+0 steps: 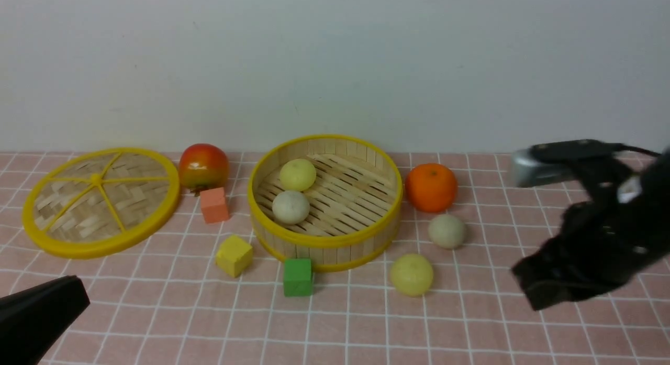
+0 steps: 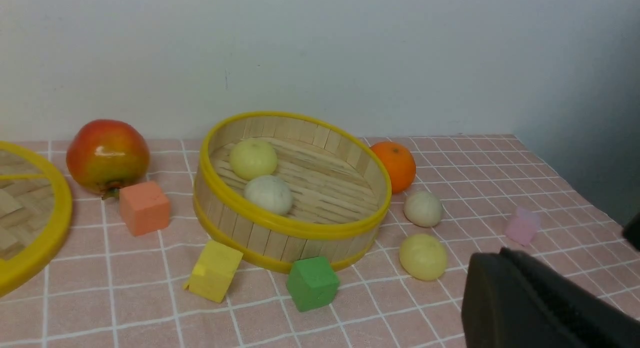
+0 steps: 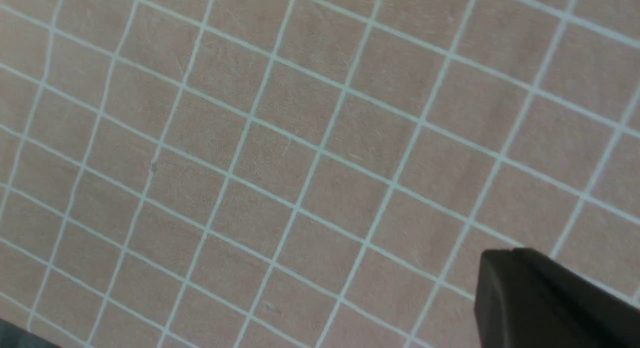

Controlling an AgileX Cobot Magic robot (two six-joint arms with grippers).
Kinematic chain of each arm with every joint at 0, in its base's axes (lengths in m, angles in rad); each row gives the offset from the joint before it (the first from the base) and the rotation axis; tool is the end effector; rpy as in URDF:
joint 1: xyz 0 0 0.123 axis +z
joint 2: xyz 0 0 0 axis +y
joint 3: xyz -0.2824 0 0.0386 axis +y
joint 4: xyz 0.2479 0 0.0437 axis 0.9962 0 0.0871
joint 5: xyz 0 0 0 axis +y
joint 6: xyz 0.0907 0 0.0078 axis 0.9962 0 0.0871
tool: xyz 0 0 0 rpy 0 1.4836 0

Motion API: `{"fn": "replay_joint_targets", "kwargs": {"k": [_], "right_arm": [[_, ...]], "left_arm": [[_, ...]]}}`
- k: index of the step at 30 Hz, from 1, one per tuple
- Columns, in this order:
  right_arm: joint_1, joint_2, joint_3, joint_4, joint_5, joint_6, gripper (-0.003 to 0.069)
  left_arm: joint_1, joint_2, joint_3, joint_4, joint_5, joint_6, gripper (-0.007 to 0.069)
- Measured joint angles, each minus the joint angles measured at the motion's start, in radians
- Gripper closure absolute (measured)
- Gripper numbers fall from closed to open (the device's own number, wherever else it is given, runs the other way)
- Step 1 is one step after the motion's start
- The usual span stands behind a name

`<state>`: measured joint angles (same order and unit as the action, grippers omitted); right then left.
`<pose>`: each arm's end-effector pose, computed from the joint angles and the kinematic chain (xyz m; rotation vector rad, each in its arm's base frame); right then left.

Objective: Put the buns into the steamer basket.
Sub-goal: Use the right arm to grab a steamed stuffed bun

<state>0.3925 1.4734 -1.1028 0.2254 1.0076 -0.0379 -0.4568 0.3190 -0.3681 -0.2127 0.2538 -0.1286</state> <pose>0.2553 0.1243 0.2731 -0.4826 2.8405 0.3667 0.0694 -0.0395 0.2937 0.1459 1.7171 -0.6358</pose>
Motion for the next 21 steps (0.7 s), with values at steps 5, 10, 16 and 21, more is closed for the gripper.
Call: {"fn": "replay_joint_targets", "kwargs": {"k": [5,10,16,21], "right_arm": [[0.116,0.242,-0.176,-0.114,0.000,0.073,0.0623],[0.128,0.410,-0.327,-0.132,-0.001,0.087,0.0533],[0.128,0.554,-0.467,-0.136,-0.020,0.088,0.0375],[0.128,0.608,-0.508,-0.137,-0.063,0.091,0.0336]], "left_arm": [[0.000,0.000,0.000,0.000,0.001,0.000,0.0636],[0.000,0.000,0.000,0.000,0.000,0.000,0.0635],[0.000,0.000,0.000,0.000,0.000,0.000,0.0634],[0.000,0.000,0.000,0.000,0.000,0.000,0.0630]]}}
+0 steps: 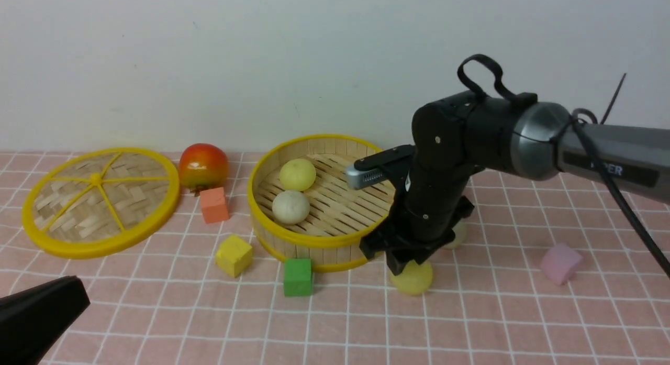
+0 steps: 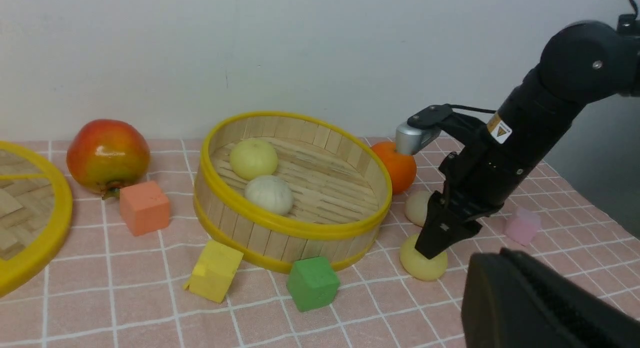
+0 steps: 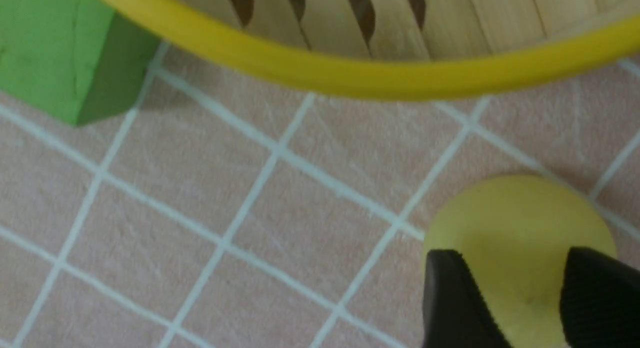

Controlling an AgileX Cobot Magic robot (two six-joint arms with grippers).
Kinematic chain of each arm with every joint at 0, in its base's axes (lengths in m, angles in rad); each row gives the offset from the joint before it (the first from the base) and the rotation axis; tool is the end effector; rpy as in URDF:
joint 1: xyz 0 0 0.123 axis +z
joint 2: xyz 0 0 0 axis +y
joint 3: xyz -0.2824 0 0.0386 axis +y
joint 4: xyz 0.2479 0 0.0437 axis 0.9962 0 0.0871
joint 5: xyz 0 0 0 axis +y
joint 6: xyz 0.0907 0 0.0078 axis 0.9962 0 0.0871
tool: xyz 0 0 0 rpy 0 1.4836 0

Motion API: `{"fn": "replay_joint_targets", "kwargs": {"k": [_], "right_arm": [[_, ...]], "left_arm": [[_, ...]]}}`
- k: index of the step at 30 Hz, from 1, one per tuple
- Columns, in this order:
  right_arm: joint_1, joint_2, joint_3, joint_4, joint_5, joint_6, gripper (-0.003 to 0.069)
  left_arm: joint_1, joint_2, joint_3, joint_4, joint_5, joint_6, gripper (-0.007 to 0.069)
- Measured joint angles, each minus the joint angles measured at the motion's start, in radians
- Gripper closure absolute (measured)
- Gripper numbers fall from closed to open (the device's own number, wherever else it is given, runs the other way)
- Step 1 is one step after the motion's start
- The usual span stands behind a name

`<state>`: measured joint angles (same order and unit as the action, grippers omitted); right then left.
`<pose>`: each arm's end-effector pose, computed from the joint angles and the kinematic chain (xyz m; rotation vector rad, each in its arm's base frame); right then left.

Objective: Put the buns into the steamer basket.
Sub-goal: Use the right arm to grab a steamed stuffed bun, then use the right arm to put the steamed stuffed bun into the steamer

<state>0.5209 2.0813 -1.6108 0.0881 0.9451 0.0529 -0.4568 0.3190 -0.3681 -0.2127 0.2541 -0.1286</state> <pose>0.3734 0.2218 0.1890 -0.6168 2.8580 0.2097 0.0694 -0.0395 0.2937 0.1460 1.7174 -0.6358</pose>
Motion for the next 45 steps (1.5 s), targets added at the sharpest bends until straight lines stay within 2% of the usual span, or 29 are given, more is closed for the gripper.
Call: {"fn": "replay_joint_targets", "kwargs": {"k": [11,15,22,24,28,34,39,45], "right_arm": [[-0.025,0.023,-0.009,-0.018,-0.016,0.023,0.0361],[-0.025,0.024,-0.010,-0.020,0.011,0.023,0.0392],[-0.025,0.025,-0.011,-0.021,0.031,0.022,0.0505],[-0.025,0.025,-0.012,-0.021,0.047,0.007,0.0572],[-0.025,0.016,-0.029,-0.021,0.082,-0.015,0.0645],[-0.013,-0.068,-0.130,-0.018,0.140,-0.022,0.0647],[0.009,-0.062,-0.225,0.026,0.072,-0.053,0.0645],[0.021,0.080,-0.308,0.069,0.005,-0.070,0.0645]], "left_arm": [[0.000,0.000,0.000,0.000,0.001,0.000,0.0621],[0.000,0.000,0.000,0.000,0.001,0.000,0.0617],[0.000,0.000,0.000,0.000,0.001,0.000,0.0612],[0.000,0.000,0.000,0.000,0.001,0.000,0.0608],[0.000,0.000,0.000,0.000,0.001,0.000,0.0606],[0.000,0.000,0.000,0.000,0.001,0.000,0.0601],[0.000,0.000,0.000,0.000,0.001,0.000,0.0594],[0.000,0.000,0.000,0.000,0.001,0.000,0.0585]]}}
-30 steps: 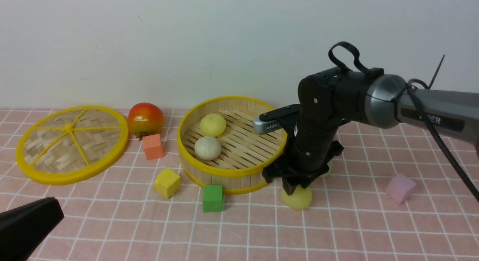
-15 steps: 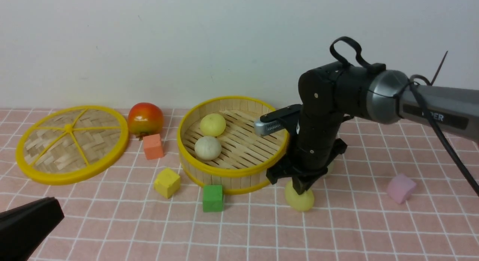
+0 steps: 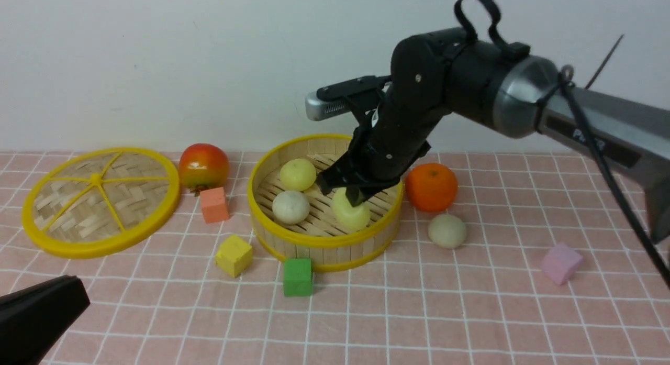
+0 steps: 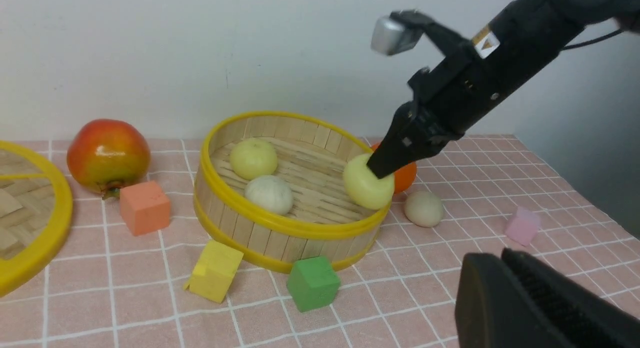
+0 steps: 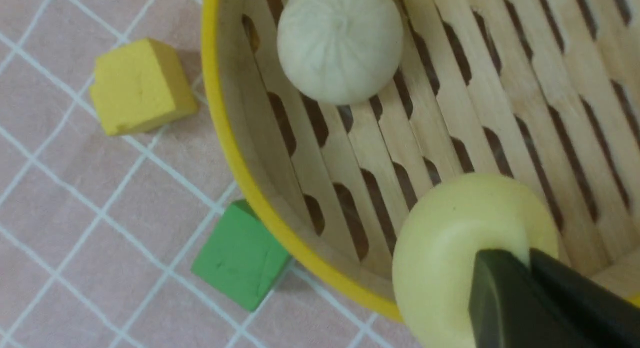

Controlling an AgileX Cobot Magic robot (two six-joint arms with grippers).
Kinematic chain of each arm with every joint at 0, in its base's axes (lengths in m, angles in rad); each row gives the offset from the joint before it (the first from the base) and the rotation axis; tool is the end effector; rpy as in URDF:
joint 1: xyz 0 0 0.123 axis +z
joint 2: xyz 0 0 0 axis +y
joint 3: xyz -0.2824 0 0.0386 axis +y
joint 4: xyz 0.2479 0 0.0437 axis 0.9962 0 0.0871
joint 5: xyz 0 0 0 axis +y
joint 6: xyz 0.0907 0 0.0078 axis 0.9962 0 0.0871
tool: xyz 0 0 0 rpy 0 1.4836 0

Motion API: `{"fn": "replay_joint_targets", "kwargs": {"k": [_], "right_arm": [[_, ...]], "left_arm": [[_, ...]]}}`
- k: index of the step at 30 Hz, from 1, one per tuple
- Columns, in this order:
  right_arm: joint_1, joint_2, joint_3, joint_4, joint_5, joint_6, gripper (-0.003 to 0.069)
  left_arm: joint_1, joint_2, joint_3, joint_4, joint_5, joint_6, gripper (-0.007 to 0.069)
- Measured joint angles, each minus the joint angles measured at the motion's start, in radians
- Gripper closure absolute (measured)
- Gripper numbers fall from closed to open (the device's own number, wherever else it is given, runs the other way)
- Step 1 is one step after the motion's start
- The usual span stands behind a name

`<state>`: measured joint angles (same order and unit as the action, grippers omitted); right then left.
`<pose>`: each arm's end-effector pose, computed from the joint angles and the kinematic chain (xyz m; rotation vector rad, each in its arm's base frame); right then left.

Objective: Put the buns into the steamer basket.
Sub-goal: Use the right arm to put the steamed stuffed bun into the steamer, then use the right arm to grab a steamed stuffed bun

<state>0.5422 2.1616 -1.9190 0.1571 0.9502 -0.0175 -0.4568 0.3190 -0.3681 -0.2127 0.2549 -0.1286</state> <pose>0.4063 0.2583 0.2384 -0.6681 2.6248 0.3621 0.0694 -0.0395 0.2936 0.1462 1.7182 -0.6357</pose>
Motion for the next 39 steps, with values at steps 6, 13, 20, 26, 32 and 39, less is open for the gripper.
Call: {"fn": "replay_joint_targets", "kwargs": {"k": [6,13,20,26,32,39], "right_arm": [[-0.001,0.063,-0.010,-0.012,-0.059,0.000,0.0632],[-0.001,0.083,-0.012,-0.014,-0.108,0.001,0.0596],[-0.001,0.081,-0.013,-0.014,-0.108,0.017,0.0393],[-0.001,0.009,-0.044,-0.060,0.003,0.017,0.0213],[-0.037,-0.102,-0.055,-0.233,0.249,0.025,0.0265],[-0.212,-0.093,0.153,-0.143,0.236,0.064,0.0435]], "left_arm": [[0.000,0.000,0.000,0.000,0.000,0.000,0.0585],[0.000,0.000,0.000,0.000,0.000,0.000,0.0580],[0.000,0.000,0.000,0.000,0.000,0.000,0.0577],[0.000,0.000,0.000,0.000,0.000,0.000,0.0575],[0.000,0.000,0.000,0.000,0.000,0.000,0.0575],[0.000,0.000,0.000,0.000,0.000,0.000,0.0574]]}}
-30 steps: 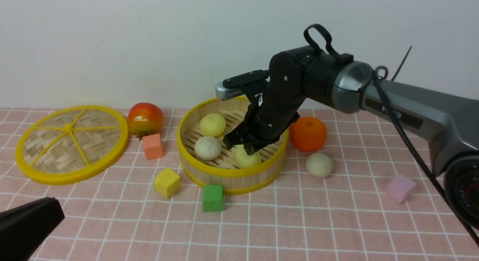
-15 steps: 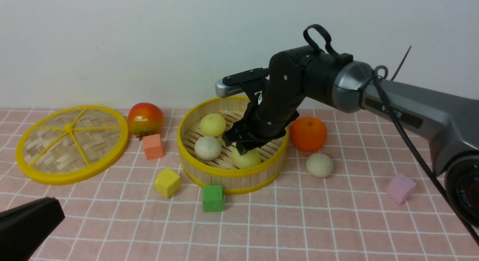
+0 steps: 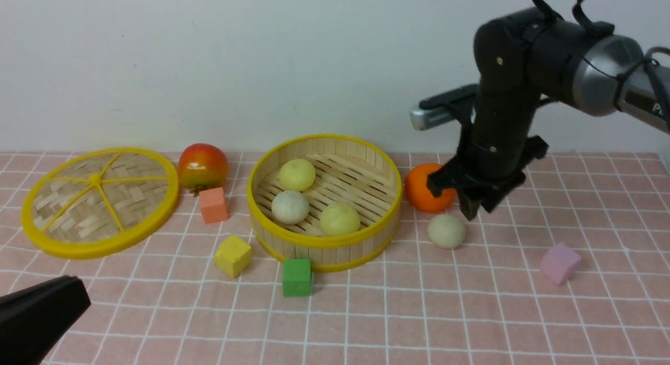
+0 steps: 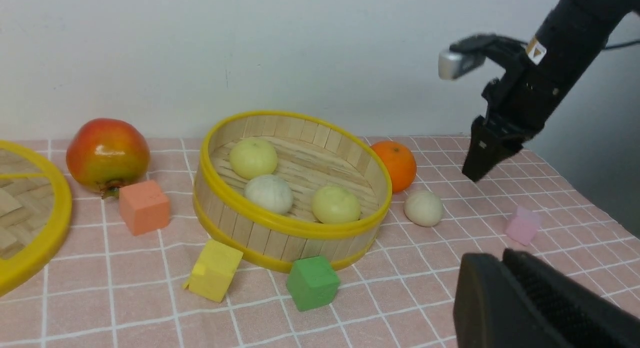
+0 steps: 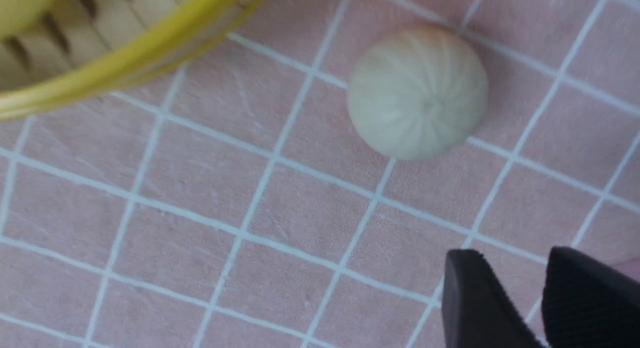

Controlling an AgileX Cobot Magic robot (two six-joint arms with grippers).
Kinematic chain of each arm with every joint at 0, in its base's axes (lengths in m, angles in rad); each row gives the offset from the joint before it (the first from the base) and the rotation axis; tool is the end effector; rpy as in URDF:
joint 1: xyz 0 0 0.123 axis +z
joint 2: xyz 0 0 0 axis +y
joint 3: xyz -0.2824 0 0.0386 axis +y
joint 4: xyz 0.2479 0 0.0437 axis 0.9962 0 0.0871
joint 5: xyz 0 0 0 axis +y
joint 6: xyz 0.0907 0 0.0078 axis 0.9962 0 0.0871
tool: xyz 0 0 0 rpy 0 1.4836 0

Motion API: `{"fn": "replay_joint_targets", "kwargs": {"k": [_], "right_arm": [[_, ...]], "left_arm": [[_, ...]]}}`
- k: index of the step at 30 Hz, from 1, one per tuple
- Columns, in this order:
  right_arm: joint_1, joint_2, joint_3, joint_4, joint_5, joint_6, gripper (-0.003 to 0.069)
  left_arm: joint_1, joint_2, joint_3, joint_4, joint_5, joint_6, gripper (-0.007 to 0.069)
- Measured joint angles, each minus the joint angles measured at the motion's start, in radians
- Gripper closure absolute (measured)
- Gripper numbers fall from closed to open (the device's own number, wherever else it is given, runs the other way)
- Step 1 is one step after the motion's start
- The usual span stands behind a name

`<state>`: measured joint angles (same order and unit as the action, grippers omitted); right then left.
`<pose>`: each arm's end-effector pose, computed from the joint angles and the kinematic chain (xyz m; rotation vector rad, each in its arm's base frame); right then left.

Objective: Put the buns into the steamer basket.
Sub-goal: Use the right arm to grab a steamed stuffed bun

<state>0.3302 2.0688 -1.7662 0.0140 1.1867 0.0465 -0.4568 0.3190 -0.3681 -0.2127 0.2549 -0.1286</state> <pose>0.4098 0.1417 0.2307 -0.4149 2.9486 0.0668 0.0694 -0.0395 0.2936 0.1462 1.7182 -0.6357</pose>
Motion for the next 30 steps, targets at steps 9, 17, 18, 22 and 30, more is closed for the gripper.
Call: {"fn": "replay_joint_targets", "kwargs": {"k": [9,17,18,22,30], "right_arm": [[-0.052,0.007,0.088,0.141,-0.243,0.000,0.0410],[-0.052,0.039,0.088,0.168,-0.310,0.000,0.0406],[-0.052,0.043,0.088,0.170,-0.310,0.000,0.0406],[-0.052,0.059,0.088,0.174,-0.309,0.000,0.0406],[-0.052,0.080,0.088,0.177,-0.310,0.000,0.0405]], "left_arm": [[0.000,0.000,0.000,0.000,0.000,0.000,0.0566],[0.000,0.000,0.000,0.000,0.000,0.000,0.0564],[0.000,0.000,0.000,0.000,0.000,0.000,0.0563],[0.000,0.000,0.000,0.000,0.000,0.000,0.0556],[0.000,0.000,0.000,0.000,0.000,0.000,0.0553]]}}
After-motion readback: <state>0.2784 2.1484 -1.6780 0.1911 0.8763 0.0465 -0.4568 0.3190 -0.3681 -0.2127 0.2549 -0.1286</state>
